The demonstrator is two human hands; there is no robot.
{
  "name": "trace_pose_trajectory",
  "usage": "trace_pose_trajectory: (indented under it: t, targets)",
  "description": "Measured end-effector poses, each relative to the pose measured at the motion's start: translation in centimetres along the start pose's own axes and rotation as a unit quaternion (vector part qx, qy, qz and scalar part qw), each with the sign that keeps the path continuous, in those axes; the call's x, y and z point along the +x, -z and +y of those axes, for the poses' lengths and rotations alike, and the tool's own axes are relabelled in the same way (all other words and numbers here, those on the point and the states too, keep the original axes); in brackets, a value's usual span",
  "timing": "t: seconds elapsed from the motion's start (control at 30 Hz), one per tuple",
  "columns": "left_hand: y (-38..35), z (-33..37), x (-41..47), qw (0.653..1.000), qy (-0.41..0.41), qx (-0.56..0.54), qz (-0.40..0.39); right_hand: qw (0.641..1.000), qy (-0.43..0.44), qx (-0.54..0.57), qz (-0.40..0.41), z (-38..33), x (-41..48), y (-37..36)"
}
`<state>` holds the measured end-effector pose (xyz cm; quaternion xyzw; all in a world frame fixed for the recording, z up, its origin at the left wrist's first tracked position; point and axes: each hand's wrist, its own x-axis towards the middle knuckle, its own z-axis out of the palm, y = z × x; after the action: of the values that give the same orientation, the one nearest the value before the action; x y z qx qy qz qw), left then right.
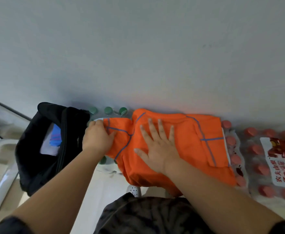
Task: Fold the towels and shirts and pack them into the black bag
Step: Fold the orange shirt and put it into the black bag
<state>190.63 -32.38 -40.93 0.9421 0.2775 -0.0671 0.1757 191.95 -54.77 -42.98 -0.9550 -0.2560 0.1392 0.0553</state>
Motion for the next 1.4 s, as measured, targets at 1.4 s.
trace_pose_trajectory:
  t: [1.4]
  targets:
    - [0.9,8.7,-4.9,0.864,0.074,-0.481,-0.13,0.995,-0.047,0.053,0.069,3.2,-1.7,0.4]
